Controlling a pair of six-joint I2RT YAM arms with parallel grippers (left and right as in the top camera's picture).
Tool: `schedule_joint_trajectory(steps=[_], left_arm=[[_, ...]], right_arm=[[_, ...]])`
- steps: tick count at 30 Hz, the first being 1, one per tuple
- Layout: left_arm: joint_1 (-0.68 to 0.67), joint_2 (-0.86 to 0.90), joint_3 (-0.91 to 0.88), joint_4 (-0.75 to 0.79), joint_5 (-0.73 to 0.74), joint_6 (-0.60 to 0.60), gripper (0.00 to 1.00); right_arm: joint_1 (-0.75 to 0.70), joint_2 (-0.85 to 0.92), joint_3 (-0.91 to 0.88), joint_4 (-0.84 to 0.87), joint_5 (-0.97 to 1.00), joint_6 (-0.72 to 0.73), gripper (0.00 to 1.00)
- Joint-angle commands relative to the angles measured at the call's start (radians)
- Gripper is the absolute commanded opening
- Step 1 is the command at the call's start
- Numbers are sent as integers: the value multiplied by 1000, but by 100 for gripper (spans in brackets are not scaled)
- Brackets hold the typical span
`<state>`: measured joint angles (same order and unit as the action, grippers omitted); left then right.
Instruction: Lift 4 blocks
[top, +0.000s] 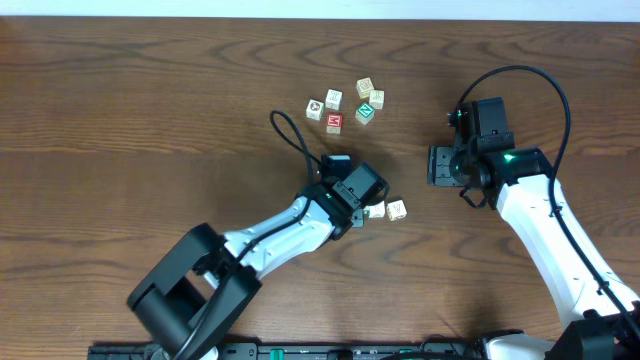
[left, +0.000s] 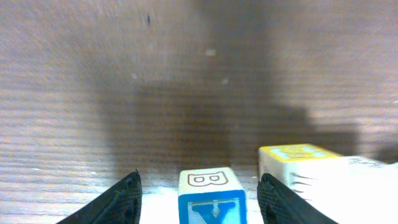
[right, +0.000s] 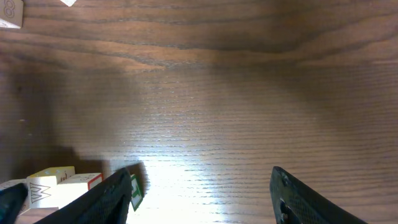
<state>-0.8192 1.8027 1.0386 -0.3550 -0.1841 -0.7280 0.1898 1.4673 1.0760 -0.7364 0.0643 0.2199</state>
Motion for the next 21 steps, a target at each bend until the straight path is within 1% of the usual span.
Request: schedule_joint_trajectory(steps=[1, 4, 7, 10, 17, 21], left_arm=[[3, -60, -9, -3, -46, 18, 61], [3, -86, -8, -2, -54, 38, 61], [5, -124, -8, -3, -79, 94, 61], [5, -193, -8, -11, -144, 134, 61], [4, -449, -8, -79, -339, 187, 61], [4, -615, -8, -154, -442, 203, 61]], right_arm=[[-12, 8, -6, 0, 13, 8, 68], [-12, 8, -6, 0, 13, 8, 68], [-12, 8, -6, 0, 13, 8, 68], [-13, 8, -6, 0, 12, 8, 65], [-13, 8, -6, -1, 13, 8, 59], [-13, 8, -6, -1, 12, 8, 51]])
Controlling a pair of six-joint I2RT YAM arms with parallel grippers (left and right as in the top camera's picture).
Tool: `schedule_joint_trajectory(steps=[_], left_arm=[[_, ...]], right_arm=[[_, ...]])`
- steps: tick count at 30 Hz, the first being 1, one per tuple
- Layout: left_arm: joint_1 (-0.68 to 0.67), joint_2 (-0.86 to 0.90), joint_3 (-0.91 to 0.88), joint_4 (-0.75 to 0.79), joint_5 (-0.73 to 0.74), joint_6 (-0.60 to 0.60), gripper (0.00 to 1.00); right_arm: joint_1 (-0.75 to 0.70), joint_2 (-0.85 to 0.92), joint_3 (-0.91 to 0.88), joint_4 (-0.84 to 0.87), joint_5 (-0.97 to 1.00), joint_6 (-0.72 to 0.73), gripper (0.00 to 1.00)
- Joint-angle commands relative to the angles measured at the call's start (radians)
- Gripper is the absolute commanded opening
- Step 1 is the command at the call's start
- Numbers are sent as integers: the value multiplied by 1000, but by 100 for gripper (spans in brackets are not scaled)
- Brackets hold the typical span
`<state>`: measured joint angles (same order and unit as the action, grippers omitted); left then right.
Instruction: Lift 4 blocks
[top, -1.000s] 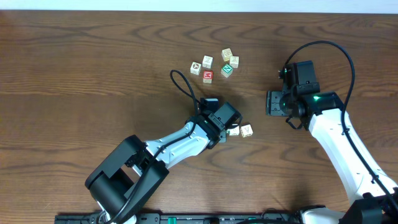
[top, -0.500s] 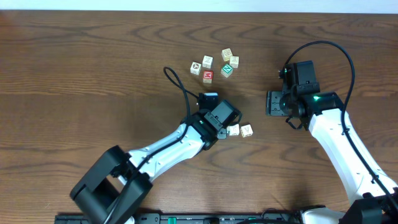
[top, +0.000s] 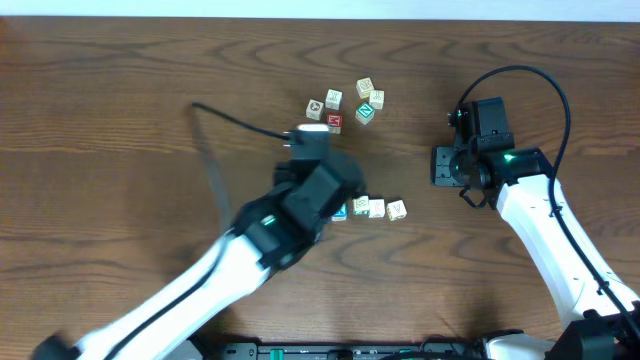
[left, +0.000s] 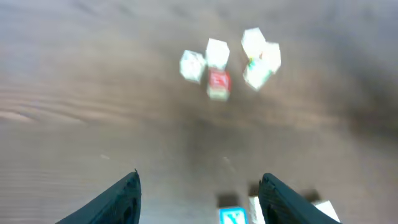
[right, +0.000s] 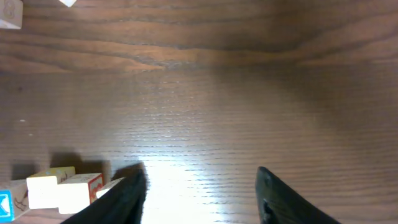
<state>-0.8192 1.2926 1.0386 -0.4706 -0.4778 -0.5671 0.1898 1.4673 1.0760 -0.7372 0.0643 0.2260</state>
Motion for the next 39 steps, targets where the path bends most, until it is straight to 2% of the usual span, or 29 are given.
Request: schedule_joint_trajectory(steps=[1, 8, 19, 24, 28, 39], left_arm=[[4, -151, -8, -58, -171, 53, 61], [4, -453, -8, -189, -239, 117, 60], [3, -814, -8, -342, -365, 177, 60], [3, -843, -8, -364, -382, 177, 60], [3, -842, -8, -383, -479, 171, 61], [3, -842, -8, -393, -570, 178, 61]], right_arm=[[-13, 8, -5, 0, 12, 2, 51], [-12, -44, -5, 1, -4, -7, 49], [-12, -270, -5, -24, -25, -52, 56], [-13, -361, -5, -71, -21, -69, 59], [-13, -406, -5, -106, -1, -71, 60], [-13, -453, -5, -123, 17, -71, 61]])
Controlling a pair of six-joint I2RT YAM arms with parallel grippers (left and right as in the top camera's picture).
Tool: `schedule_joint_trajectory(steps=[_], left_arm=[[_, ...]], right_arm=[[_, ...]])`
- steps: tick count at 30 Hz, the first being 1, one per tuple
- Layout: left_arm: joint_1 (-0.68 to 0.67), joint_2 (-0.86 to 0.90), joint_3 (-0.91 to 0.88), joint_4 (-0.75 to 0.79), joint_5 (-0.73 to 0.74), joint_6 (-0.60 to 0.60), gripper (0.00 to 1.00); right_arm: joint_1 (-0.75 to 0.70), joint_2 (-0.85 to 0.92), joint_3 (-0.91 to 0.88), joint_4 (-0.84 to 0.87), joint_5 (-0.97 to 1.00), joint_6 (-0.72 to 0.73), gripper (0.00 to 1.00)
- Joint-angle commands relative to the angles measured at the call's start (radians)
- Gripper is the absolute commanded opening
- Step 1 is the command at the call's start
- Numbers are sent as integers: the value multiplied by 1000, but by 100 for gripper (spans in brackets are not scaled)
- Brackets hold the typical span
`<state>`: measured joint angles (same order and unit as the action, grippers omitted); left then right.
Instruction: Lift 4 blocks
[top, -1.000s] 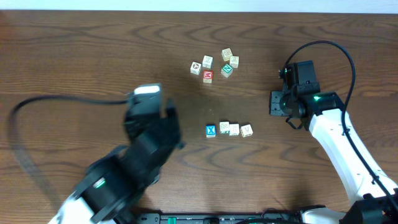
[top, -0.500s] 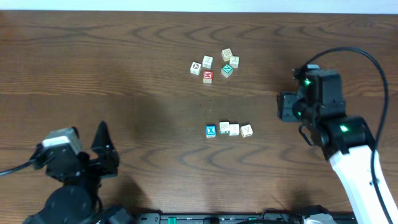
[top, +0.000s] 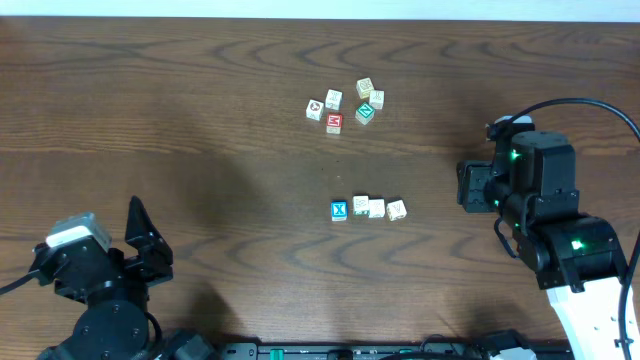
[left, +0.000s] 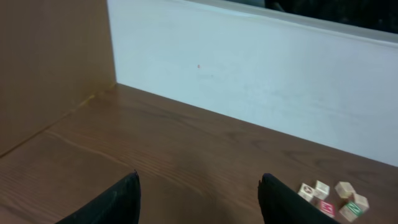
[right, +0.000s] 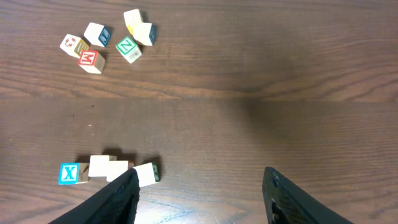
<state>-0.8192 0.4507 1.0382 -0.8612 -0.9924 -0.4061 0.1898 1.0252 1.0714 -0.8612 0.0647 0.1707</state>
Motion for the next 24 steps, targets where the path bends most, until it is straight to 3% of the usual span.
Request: schedule_joint_trajectory(steps=[1, 13, 24], left_arm=[[3, 1, -8, -2, -48, 17, 62], [3, 237, -8, -28, 130, 2, 62], [3, 460, -8, -10, 140, -150, 60]], right_arm=[[-13, -11, 0, 1, 17, -15, 61], [-13, -11, -1, -26, 16, -14, 60], [-13, -3, -1, -21, 5, -7, 60]])
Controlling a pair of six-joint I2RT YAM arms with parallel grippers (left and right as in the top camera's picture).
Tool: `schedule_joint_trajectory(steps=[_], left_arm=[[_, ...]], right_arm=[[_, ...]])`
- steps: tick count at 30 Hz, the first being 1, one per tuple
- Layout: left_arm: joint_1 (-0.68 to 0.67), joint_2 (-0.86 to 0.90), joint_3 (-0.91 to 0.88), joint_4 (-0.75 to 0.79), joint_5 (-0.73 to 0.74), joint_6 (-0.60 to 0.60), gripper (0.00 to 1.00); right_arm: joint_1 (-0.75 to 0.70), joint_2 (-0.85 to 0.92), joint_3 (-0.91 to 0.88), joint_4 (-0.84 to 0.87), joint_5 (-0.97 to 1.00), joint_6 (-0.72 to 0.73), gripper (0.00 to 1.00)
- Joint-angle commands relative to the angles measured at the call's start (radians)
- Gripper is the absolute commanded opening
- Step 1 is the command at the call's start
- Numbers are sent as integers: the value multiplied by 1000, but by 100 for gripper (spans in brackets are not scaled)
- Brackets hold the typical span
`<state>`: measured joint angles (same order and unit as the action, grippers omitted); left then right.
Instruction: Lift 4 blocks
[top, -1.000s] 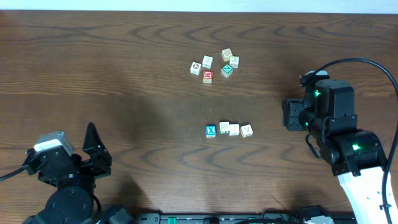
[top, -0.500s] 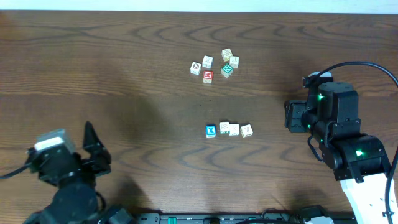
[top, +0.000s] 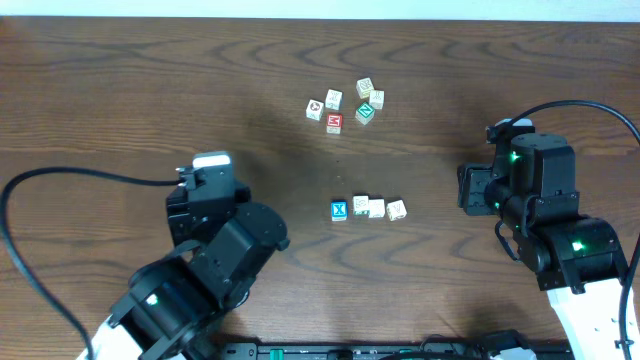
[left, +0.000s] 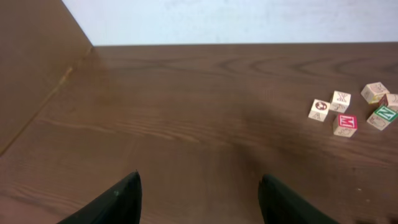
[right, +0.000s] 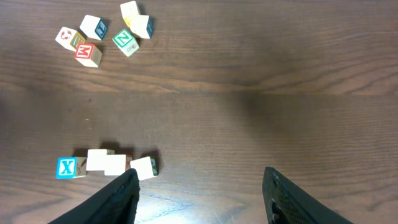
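Four blocks lie in a row mid-table: a blue X block (top: 338, 210) at its left end, then three pale ones (top: 377, 209). The right wrist view shows the same row (right: 106, 163) left of and just beyond my right gripper (right: 199, 180), which hangs high and open, holding nothing. My left gripper (left: 199, 186) is also open and empty, well above the table, left of the row. It looks toward a far cluster of several blocks (left: 344, 123).
The far cluster (top: 345, 105) holds a red M block (right: 87, 53), a green Z block (right: 125, 41) and pale ones. A wooden side wall (left: 31, 74) rises at the table's left edge. The right arm (top: 540, 210) stands right of the row.
My left arm was drawn back at the table's near left corner, facing the back wall. It now reaches nearer the middle, looking down at the table. The right arm has barely moved.
My left gripper was low and open around the blue block beside the pale ones, the right gripper low to their right. Then the left was higher, the blue X block lying at the row's left end. Later both grippers were high and back; now the left is nearer.
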<state>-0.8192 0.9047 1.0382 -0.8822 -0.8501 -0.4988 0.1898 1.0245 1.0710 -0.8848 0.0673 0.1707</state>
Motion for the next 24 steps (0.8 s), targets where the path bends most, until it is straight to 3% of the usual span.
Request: schedule_joint_trajectory(steps=[1, 8, 14, 19, 24], left_arm=[[3, 5, -8, 21, -3, -56, 60], [3, -82, -8, 33, -17, 63, 60], [3, -278, -8, 34, -143, 160, 61], [4, -450, -8, 23, -193, 211, 66], [4, -499, -8, -10, -268, 307, 68]], right_arm=[[-13, -1, -1, 3, 3, -7, 60], [-13, -2, 0, 4, 3, -7, 53], [-13, -33, -1, 7, 3, -7, 50], [-15, -85, 0, 5, 21, -15, 54], [-15, -120, 0, -3, 21, -14, 56]])
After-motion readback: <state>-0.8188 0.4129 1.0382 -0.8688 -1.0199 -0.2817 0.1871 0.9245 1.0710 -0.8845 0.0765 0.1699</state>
